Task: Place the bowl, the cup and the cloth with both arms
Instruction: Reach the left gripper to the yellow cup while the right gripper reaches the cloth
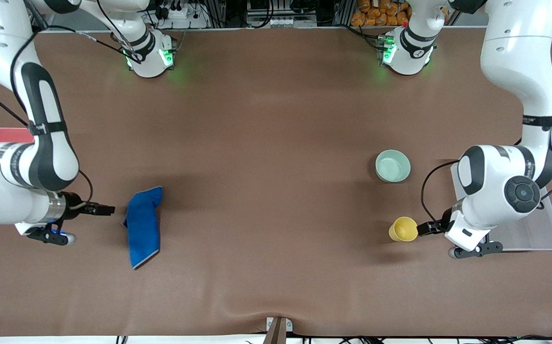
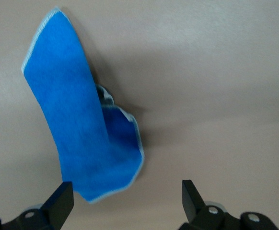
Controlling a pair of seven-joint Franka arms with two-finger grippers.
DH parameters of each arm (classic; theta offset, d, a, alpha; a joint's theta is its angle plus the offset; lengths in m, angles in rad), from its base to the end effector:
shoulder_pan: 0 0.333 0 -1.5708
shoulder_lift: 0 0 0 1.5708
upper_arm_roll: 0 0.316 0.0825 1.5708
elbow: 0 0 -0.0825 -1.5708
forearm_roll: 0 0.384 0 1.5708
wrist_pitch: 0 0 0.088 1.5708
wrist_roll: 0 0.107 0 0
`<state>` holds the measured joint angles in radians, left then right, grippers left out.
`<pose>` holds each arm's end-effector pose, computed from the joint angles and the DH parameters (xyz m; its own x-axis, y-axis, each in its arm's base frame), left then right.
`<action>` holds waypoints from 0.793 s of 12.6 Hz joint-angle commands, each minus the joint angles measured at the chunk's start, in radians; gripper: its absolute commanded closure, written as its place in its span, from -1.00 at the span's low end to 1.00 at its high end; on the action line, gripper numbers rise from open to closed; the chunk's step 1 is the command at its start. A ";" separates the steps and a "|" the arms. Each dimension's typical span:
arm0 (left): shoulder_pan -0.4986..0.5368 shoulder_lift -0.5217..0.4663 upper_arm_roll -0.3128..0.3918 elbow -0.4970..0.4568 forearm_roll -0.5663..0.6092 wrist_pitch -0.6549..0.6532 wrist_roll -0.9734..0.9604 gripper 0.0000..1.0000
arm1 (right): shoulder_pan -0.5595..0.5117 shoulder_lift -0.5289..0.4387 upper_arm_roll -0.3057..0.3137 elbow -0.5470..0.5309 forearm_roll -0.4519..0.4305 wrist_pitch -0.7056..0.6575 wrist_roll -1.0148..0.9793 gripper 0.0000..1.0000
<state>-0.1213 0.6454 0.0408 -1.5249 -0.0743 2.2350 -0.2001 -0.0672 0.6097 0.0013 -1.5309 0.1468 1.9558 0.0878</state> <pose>0.7115 -0.0644 0.2865 0.9863 0.1550 0.0561 0.1523 -0.9871 0.0489 0.6828 -0.0355 0.2864 0.9586 -0.2051 -0.1973 -0.2291 -0.9675 -0.1070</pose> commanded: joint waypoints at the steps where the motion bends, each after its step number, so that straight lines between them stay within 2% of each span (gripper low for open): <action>1: -0.008 0.048 0.002 0.032 -0.065 0.055 -0.001 -1.00 | 0.032 0.033 0.000 -0.003 0.031 0.085 0.000 -1.00; 4: -0.017 0.050 0.002 0.026 -0.068 0.060 0.001 -1.00 | 0.058 0.032 0.000 -0.095 0.031 0.250 -0.132 -1.00; 8: -0.029 0.054 0.002 0.008 -0.067 0.055 0.001 -0.99 | 0.055 0.025 0.003 -0.158 0.034 0.290 -0.220 -1.00; 10: -0.029 0.056 0.002 -0.012 -0.065 0.055 0.002 -0.90 | 0.060 0.021 0.005 -0.201 0.040 0.340 -0.220 -1.00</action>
<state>-0.1430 0.6941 0.0370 -1.5285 -0.1212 2.2911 -0.2002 -0.0096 0.6577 0.0043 -1.6704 0.1570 2.2507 -0.1073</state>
